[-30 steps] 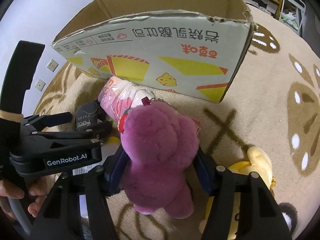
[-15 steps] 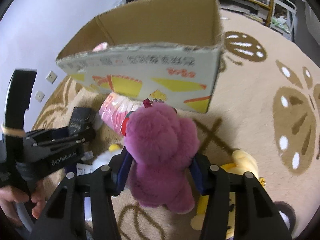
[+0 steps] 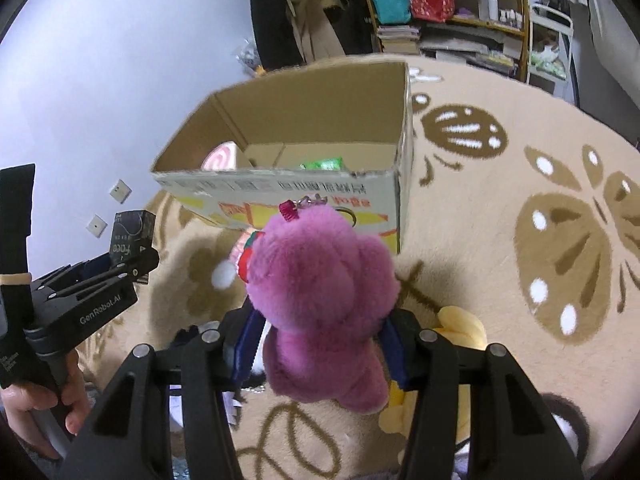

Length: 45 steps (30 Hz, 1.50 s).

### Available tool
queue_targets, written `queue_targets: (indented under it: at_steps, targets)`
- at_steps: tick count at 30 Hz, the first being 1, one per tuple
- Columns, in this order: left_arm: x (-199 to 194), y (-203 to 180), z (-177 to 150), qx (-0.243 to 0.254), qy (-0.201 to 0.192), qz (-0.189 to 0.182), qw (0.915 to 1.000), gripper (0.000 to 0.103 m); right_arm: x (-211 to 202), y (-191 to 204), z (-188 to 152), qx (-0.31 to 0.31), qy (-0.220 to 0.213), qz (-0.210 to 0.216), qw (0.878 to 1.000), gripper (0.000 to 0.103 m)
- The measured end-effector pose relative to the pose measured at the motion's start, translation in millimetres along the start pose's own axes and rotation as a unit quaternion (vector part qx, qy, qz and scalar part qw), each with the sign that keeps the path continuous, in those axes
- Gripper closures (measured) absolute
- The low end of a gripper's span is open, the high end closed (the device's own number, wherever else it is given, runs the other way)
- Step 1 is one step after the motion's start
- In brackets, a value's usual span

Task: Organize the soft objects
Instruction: 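Lift both items over the box and open both tools to release them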

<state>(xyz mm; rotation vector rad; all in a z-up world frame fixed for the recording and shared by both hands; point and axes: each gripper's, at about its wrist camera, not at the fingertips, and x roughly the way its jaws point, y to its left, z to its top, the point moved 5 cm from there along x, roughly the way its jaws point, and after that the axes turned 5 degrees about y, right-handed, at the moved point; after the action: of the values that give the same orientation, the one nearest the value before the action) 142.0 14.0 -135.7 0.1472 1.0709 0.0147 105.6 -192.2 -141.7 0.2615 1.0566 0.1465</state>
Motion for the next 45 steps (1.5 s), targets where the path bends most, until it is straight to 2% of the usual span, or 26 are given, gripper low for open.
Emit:
queue_targets:
  at_steps: [6,9,16,24,33,38,45]
  targets:
    - [-29,1,8,0.006,-0.034,-0.004,0.9994,0.058,-23,1,3,0.002,-0.023,0.006,1.0,0.048]
    - [-45,-1,10,0.009,-0.044,-0.02,0.9988,0.058,-34,6,8,-0.011,-0.034,0.003,0.999,0.048]
    - [-71,-3,16,0.026,-0.074,-0.01,0.9968,0.058,-53,18,21,-0.035,-0.058,0.001,0.998,0.047]
    - [-74,-4,32,0.035,-0.084,-0.002,0.9958,0.058,-63,18,40,-0.026,-0.084,0.005,0.996,0.047]
    - [-68,-4,61,0.039,-0.087,-0.006,0.9955,0.058,-63,19,70,-0.022,-0.092,0.002,0.996,0.047]
    - [-64,-7,80,0.031,-0.089,-0.026,0.9952,0.058,-60,21,87,-0.021,-0.096,0.002,0.995,0.047]
    - [-53,-17,103,0.038,-0.09,-0.035,0.9946,0.058,-48,25,107,-0.02,-0.093,0.006,0.995,0.047]
